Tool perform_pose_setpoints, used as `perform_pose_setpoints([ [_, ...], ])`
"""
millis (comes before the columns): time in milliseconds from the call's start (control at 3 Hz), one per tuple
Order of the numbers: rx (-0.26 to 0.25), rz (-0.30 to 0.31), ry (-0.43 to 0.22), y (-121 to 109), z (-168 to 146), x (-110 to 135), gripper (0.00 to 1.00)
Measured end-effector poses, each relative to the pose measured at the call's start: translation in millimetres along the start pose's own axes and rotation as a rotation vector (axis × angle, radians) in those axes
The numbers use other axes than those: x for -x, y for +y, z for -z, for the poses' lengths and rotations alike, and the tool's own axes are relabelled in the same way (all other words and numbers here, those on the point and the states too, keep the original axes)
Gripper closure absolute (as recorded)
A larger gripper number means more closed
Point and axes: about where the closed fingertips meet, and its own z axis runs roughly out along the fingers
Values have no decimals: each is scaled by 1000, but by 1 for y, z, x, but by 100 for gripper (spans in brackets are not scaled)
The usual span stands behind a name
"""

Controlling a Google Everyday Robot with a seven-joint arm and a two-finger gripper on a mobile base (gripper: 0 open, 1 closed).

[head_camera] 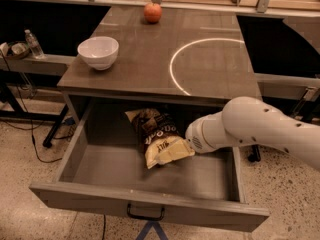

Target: Pick brown chip bag from top drawer and place on counter

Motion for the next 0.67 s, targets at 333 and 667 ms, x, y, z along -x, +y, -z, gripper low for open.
perform_pose_setpoints([
  [333, 28, -30, -40, 4, -35, 0, 0],
  [667, 31, -56, -60, -4, -61, -8, 12],
])
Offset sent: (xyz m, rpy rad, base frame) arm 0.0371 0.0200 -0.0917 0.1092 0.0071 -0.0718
